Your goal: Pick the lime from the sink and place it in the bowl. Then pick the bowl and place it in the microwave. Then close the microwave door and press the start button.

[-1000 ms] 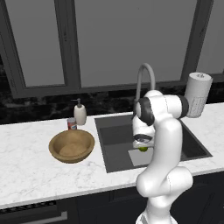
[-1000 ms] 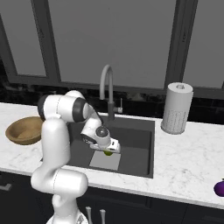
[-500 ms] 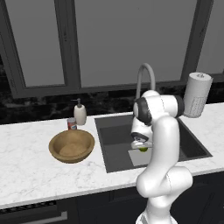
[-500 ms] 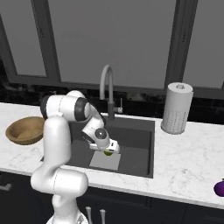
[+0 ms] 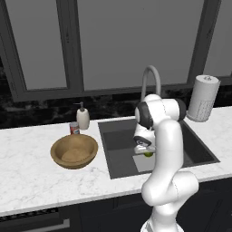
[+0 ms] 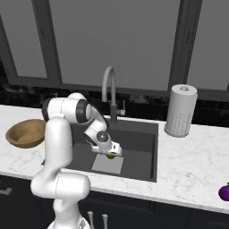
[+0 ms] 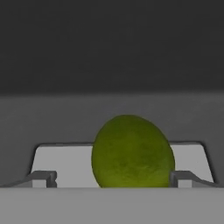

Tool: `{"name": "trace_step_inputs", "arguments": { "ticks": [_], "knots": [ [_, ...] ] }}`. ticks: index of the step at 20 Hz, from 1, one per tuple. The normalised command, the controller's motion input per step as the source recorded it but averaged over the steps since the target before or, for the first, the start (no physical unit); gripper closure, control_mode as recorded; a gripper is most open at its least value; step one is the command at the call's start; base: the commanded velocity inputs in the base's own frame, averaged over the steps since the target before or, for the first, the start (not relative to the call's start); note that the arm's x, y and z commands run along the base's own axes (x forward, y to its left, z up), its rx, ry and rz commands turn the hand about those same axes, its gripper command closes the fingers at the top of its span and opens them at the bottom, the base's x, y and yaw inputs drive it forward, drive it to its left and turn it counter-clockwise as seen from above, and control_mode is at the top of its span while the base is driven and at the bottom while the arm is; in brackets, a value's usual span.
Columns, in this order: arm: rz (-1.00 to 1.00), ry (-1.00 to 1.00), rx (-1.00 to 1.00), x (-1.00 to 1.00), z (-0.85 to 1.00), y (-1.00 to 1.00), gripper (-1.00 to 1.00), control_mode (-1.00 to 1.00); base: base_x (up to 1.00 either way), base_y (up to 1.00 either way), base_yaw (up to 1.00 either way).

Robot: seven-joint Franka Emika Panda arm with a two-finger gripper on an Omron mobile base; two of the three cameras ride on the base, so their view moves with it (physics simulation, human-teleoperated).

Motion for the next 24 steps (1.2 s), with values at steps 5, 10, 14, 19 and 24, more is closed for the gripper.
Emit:
{"name": "trace_step_inputs", "arguments": {
  "ticks": [5,10,14,19,24],
  "knots": [
    [0.00,0.00,0.01,0.17,-0.15,-0.06,-1.00,-1.00,0.00,0.00,0.00],
    [0.00,0.01,0.00,0.10,-0.29,-0.09,-1.00,-1.00,0.00,0.00,0.00],
    [0.00,0.06,0.00,0.03,-0.40,0.00,1.00,-1.00,0.00,0.00,0.00],
    [0.00,0.02,0.00,0.00,-0.25,0.00,1.00,-1.00,0.00,0.00,0.00],
    [0.00,-0.10,0.04,-0.07,0.01,0.00,1.00,-1.00,0.00,0.00,0.00]
  ]
}}
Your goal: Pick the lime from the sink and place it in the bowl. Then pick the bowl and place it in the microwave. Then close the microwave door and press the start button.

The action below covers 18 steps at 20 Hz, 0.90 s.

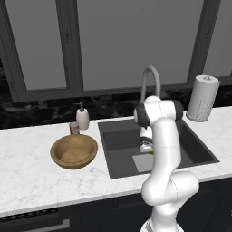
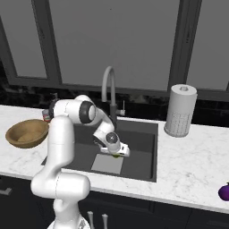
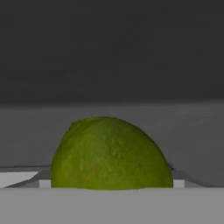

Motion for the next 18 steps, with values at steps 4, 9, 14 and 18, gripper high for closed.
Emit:
{"name": "trace_step_inputs", "arguments": {
  "ticks": [4,9,14,18],
  "knots": [
    [0.00,-0.17,0.02,-0.18,0.52,0.00,1.00,-1.00,0.00,0.00,0.00],
    [0.00,-0.20,0.05,-0.19,1.00,-0.03,1.00,-1.00,0.00,0.00,0.00],
    [0.00,-0.13,0.04,-0.40,0.83,-0.35,1.00,-1.00,0.00,0.00,0.00],
    [0.00,-0.09,0.03,-0.73,0.80,-0.42,1.00,-1.00,0.00,0.00,0.00]
  ]
}}
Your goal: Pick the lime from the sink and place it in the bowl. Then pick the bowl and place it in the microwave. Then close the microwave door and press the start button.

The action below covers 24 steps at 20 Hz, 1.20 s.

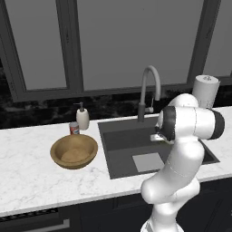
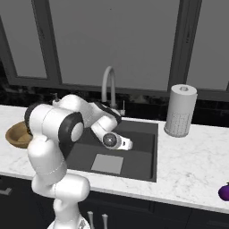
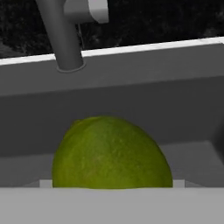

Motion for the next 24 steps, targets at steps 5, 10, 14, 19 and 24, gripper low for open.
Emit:
{"name": "trace_step_inputs", "arguments": {
  "ticks": [5,10,14,19,24],
  "knots": [
    [0.00,-0.28,0.07,-0.52,1.00,-0.36,1.00,-1.00,0.00,0.00,0.00],
    [0.00,-0.12,0.08,-0.54,1.00,-0.58,1.00,-1.00,0.00,0.00,0.00],
    [-0.01,-0.10,0.07,-0.57,1.00,-0.40,1.00,-1.00,0.00,0.00,0.00],
    [0.00,-0.17,0.11,-0.47,1.00,-0.15,1.00,-1.00,0.00,0.00,0.00],
    [0.00,-0.15,0.15,-0.57,1.00,-0.18,1.00,-1.00,0.00,0.00,0.00]
  ]
}}
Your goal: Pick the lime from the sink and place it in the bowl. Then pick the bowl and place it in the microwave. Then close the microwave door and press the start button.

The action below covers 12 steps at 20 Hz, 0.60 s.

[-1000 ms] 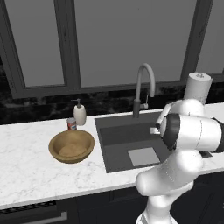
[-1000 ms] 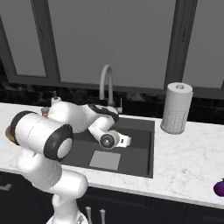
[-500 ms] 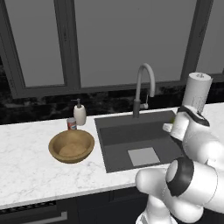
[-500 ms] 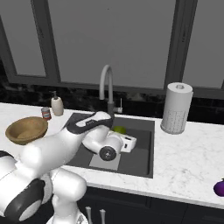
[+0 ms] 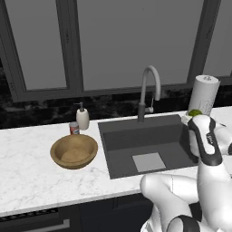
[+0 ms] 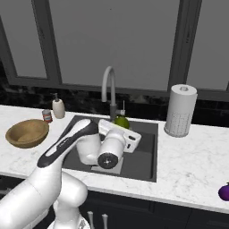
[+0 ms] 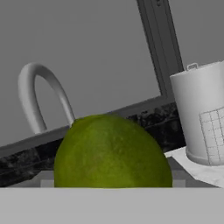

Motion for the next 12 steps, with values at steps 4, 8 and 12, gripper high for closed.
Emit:
{"name": "trace_step_inputs", "arguments": {
  "ticks": [4,8,12],
  "knots": [
    [0.00,0.00,0.20,-0.66,0.70,-0.07,1.00,-1.00,0.00,0.00,0.00],
    [0.00,0.14,0.18,-0.69,0.31,0.13,1.00,-1.00,0.00,0.00,0.00],
    [0.01,0.22,0.04,-0.61,0.18,0.62,1.00,-1.00,0.00,0.00,0.00]
  ]
}}
